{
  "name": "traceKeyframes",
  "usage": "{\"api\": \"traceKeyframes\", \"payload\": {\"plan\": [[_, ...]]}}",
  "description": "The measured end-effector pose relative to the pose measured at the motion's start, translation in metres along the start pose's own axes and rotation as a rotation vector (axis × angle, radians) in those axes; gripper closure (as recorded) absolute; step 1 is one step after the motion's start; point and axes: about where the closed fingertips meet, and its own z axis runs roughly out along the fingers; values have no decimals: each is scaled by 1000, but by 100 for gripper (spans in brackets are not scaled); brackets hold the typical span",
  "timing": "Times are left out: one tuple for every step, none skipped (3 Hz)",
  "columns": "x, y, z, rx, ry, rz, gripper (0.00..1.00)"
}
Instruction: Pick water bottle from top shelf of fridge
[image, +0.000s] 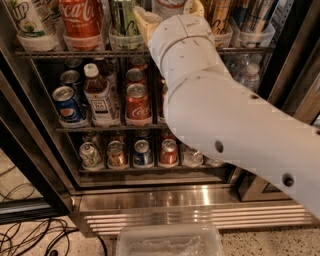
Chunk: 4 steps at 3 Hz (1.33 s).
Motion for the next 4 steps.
{"api": "traceKeyframes", "payload": {"plan": [[4,-2,3,-2,32,26,36],[8,-4,6,-3,62,43,37],[12,-8,9,9,84,49,37],[16,-13,15,23,96,47,36]]}}
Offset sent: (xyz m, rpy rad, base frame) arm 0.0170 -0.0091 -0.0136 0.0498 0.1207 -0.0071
